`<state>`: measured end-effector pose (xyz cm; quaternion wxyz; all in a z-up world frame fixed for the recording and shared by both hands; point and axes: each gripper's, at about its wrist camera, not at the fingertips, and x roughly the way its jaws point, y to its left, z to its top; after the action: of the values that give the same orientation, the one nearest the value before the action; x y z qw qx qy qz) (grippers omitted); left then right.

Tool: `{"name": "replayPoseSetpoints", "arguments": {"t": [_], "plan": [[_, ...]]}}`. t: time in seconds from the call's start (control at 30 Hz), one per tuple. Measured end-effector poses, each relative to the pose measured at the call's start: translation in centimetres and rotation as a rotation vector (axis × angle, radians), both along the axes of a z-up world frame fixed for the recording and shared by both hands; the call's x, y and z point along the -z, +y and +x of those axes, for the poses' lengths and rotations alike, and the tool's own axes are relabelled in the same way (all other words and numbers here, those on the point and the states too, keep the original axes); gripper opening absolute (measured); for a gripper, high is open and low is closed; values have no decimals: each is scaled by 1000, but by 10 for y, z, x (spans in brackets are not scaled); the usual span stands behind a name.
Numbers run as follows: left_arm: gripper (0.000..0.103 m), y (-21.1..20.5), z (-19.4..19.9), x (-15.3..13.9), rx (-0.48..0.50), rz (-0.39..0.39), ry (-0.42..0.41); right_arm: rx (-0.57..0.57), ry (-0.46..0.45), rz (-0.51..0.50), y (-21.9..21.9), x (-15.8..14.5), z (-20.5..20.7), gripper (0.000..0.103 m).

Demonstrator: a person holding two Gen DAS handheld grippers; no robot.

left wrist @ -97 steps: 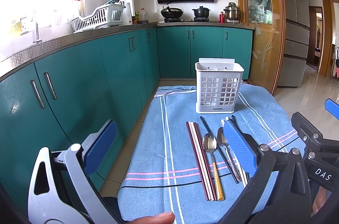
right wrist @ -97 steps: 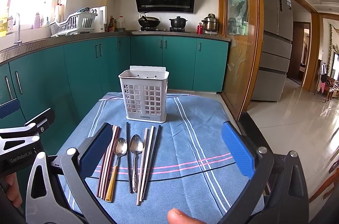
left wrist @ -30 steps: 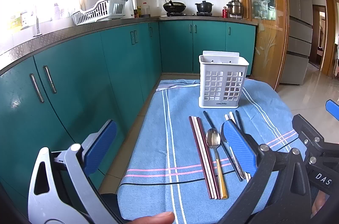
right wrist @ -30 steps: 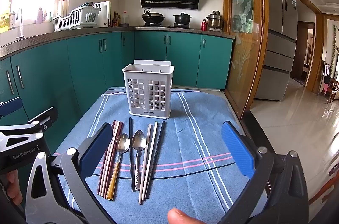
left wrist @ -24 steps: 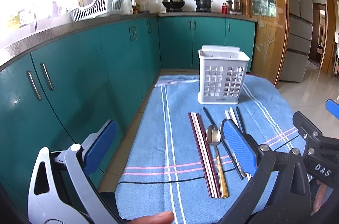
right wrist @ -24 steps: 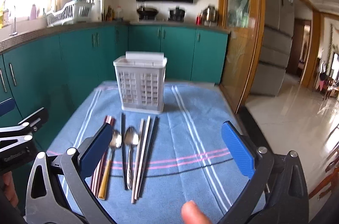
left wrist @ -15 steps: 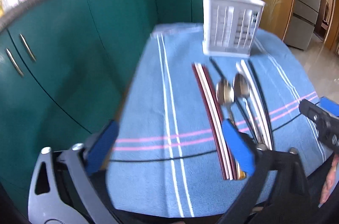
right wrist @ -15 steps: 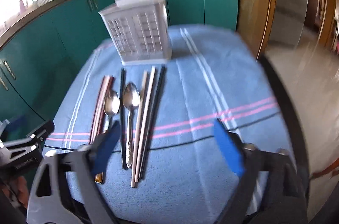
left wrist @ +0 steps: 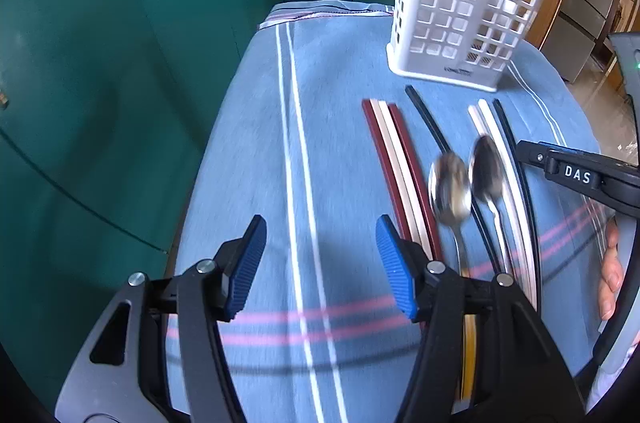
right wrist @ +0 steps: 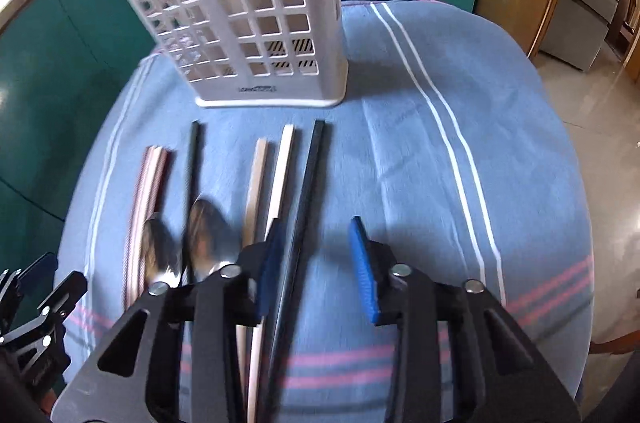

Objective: Organize utensils
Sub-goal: 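Grasp the red chopstick with the left tool while the right tool grasps the black chopstick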

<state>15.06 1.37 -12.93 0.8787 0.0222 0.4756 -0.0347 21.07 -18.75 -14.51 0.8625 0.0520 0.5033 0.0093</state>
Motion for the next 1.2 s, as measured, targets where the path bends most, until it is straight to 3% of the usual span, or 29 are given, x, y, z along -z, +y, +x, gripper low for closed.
{"name": "replayPoseSetpoints", "arguments": {"t": [0.07, 0.17, 0.37, 0.73, 0.93, 1.07, 1.2], "plan": [[53, 0, 18, 2, 0, -24, 17, -11, 14, -7, 0, 2, 11, 25], [49, -1, 40, 4, 8, -75, 38, -11, 26, -56, 0, 5, 15, 11], [49, -12, 58, 11, 21, -78, 42, 20, 26, -101, -22, 6, -6, 11], [47, -18, 65, 20, 22, -7, 34, 58, 14, -107, -41, 6, -24, 11], [49, -18, 69, 22, 15, -13, 43, 59, 6, -126, -35, 6, -22, 12], [50, -11, 75, 17, 5, -83, 53, 58, 2, -122, -34, 7, -23, 12], [52, -17, 80, 21, 28, -69, 65, 58, -1, -113, -35, 7, -24, 12]]}}
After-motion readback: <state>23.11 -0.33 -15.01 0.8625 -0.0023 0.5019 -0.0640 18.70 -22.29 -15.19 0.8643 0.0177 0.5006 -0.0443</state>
